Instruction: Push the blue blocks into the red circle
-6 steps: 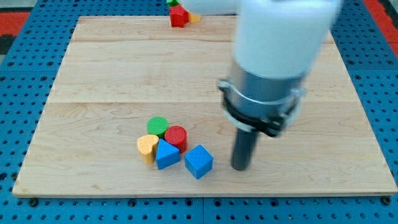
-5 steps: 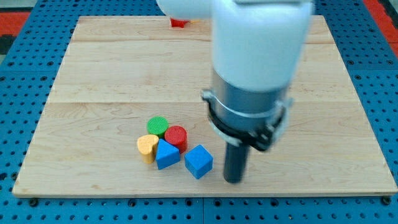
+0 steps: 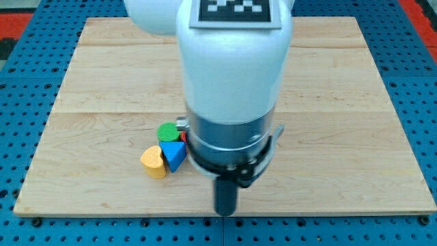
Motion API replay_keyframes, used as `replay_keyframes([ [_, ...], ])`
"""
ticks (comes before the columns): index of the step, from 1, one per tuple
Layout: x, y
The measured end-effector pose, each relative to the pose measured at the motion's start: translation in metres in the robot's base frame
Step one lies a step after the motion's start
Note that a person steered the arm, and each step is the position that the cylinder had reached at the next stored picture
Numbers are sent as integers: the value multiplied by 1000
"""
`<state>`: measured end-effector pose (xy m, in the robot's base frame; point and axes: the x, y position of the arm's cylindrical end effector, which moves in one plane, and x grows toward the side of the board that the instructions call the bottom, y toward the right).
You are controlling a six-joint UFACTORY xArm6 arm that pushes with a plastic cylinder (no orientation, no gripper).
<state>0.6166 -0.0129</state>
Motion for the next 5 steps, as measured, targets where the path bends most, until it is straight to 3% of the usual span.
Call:
replay_keyframes([
  [1,-10,-87],
  [3,-74,-65],
  [4,-84,-33],
  [5,-60,-37],
])
